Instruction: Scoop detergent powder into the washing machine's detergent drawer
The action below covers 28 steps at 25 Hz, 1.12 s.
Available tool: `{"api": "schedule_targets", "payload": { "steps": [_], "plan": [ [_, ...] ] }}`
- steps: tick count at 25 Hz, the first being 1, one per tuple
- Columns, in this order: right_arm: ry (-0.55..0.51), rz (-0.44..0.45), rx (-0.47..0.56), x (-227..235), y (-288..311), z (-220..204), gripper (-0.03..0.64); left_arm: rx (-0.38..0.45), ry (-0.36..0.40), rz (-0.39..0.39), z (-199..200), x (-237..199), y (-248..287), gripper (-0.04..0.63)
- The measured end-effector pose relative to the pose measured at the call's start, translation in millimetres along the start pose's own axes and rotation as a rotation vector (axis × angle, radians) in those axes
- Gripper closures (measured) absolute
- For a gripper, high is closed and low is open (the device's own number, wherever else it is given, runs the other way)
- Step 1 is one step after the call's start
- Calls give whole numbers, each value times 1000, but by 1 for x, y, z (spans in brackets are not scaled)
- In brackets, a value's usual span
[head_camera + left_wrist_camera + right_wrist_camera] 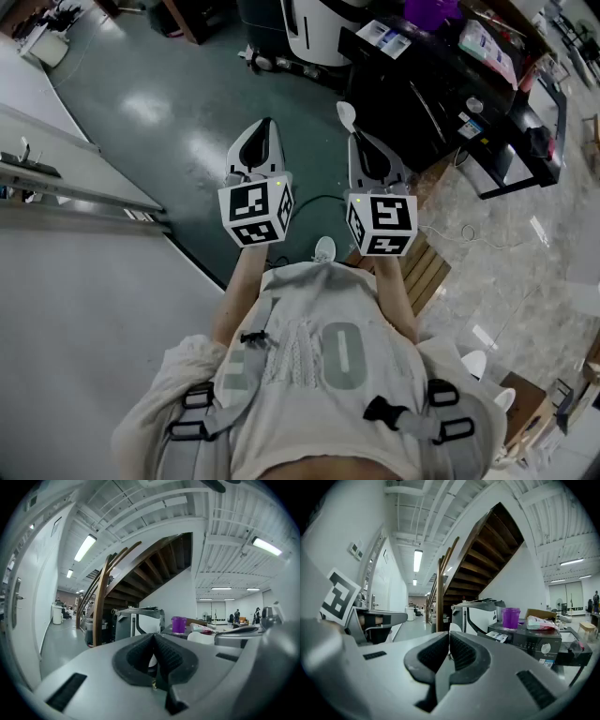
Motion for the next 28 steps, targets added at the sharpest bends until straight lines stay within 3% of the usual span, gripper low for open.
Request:
{"api": "schedule_targets", "payload": {
  "steps": [21,28],
  "plan": [
    [41,-58,-63,50,24,-28,614,-58,0,-25,-25,14,40,575],
    [57,-95,-47,77,40,-27,614,-22,4,-47,-19,15,75,575]
  ]
}}
Point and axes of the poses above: the fingertips, and each gripper's own axes: y forward along the fingers, x to its right, z out of its top, the point moved 8 cm from there along -y, backward along the fingers, and after that the axes turned 4 degrees about x, right-handed, at the moved point
